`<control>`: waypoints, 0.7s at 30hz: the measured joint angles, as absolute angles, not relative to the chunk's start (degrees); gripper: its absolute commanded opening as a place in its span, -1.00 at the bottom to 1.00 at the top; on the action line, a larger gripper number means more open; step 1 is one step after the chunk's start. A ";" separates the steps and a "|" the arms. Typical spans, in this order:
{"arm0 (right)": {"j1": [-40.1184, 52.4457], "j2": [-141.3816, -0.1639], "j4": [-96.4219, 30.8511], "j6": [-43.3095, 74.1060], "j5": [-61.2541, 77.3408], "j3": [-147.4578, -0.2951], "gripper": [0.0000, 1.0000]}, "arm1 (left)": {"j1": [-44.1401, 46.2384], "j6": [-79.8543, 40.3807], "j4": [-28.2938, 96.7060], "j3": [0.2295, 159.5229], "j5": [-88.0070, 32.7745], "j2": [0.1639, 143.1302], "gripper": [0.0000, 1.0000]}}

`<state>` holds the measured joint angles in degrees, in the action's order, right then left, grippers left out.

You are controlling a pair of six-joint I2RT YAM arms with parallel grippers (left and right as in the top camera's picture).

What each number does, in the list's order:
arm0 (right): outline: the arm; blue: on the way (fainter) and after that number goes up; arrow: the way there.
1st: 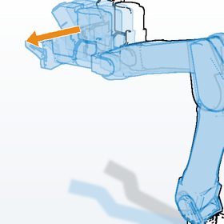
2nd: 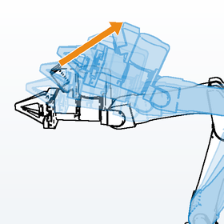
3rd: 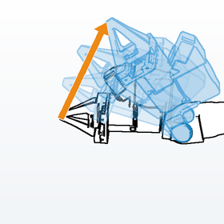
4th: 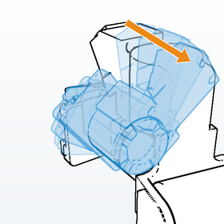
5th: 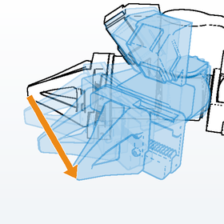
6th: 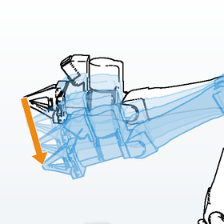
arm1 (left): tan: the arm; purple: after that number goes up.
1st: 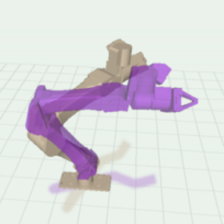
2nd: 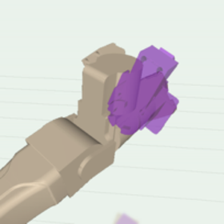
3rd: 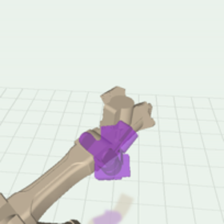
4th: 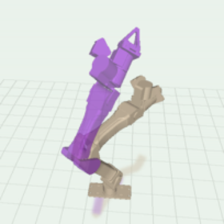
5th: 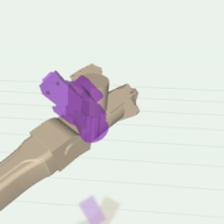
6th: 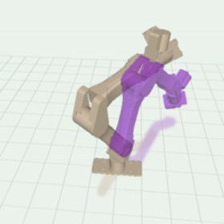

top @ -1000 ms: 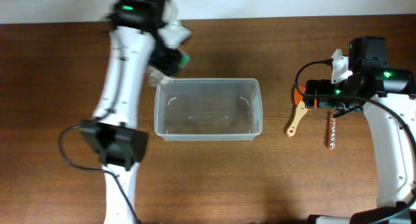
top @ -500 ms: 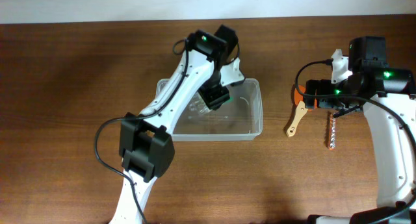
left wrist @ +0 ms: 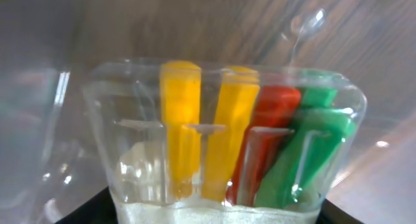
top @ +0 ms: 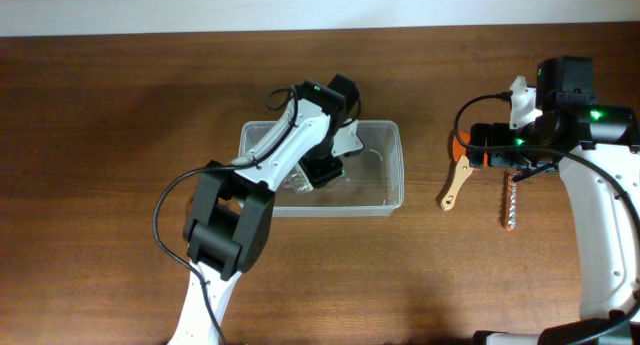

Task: Pack container
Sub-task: 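Lift the blister pack over the container and release it inside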

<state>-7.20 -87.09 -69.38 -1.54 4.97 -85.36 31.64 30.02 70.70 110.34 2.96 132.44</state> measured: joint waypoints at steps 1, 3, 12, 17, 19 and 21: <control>-7.20 -87.09 -69.43 -1.52 4.97 -85.36 0.97 | 31.64 30.04 70.39 109.36 3.07 132.44 -0.61; -7.20 -87.09 -69.43 -1.50 4.97 -85.36 0.97 | 31.66 30.04 70.13 108.49 3.29 132.42 -0.38; -7.20 -87.09 -69.41 -1.50 4.97 -85.36 0.97 | 31.66 30.09 70.67 108.18 4.51 132.38 0.56; -7.20 -87.09 -69.41 -1.52 4.97 -85.36 0.97 | 31.55 29.45 71.50 108.07 5.43 131.28 0.99; -7.20 -87.09 -69.43 -1.52 4.97 -85.36 0.97 | 31.29 29.32 71.83 107.87 6.50 129.82 0.98; -7.20 -87.09 -69.43 -1.52 4.97 -85.36 0.97 | 30.98 29.21 72.62 107.72 7.79 127.35 0.99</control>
